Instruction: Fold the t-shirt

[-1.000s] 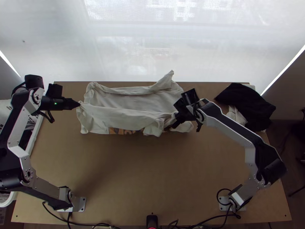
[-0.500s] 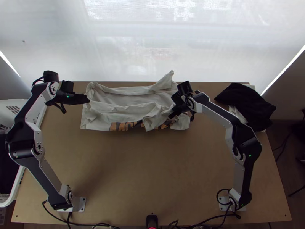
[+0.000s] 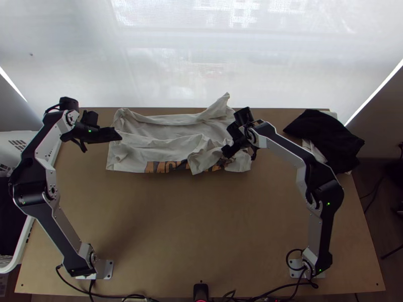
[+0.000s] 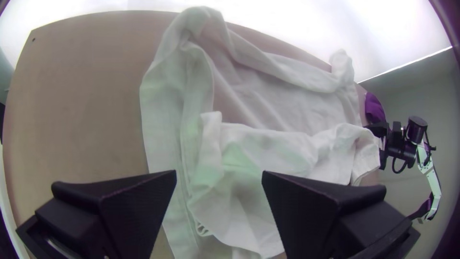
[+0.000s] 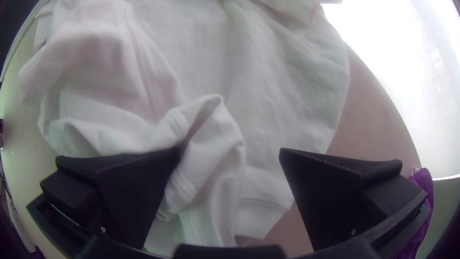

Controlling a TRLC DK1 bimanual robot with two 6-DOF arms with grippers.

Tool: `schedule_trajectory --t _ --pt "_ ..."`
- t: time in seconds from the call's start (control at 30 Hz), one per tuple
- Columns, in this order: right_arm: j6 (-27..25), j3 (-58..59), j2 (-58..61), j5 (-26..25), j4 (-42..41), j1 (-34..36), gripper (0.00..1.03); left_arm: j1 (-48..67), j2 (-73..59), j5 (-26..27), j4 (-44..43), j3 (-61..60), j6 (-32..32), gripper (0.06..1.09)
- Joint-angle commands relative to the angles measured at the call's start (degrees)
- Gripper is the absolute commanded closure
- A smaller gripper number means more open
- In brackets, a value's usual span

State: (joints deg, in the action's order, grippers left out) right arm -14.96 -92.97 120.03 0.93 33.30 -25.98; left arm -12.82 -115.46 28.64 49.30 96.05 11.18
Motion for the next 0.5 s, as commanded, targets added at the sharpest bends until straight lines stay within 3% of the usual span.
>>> schedule_trajectory --t 0.0,0.1,0.3,0.47 --pt "0.37 0.95 -1.81 0.04 0.01 -0.04 0.05 -0.36 2.17 0.10 1.94 -2.80 0.42 0.26" --pt "0.28 1.21 -2.17 0.04 0.10 -0.04 0.05 -0.36 2.96 0.10 1.41 -4.56 1.04 0.28" --pt "0.63 1.30 -3.66 0.04 0.45 -0.39 0.05 -0.36 1.82 1.42 -0.34 -5.44 1.92 0.55" --pt "0.46 1.21 -5.95 0.04 0.63 -1.80 0.05 -0.28 1.29 2.38 -2.19 -6.49 2.79 0.86"
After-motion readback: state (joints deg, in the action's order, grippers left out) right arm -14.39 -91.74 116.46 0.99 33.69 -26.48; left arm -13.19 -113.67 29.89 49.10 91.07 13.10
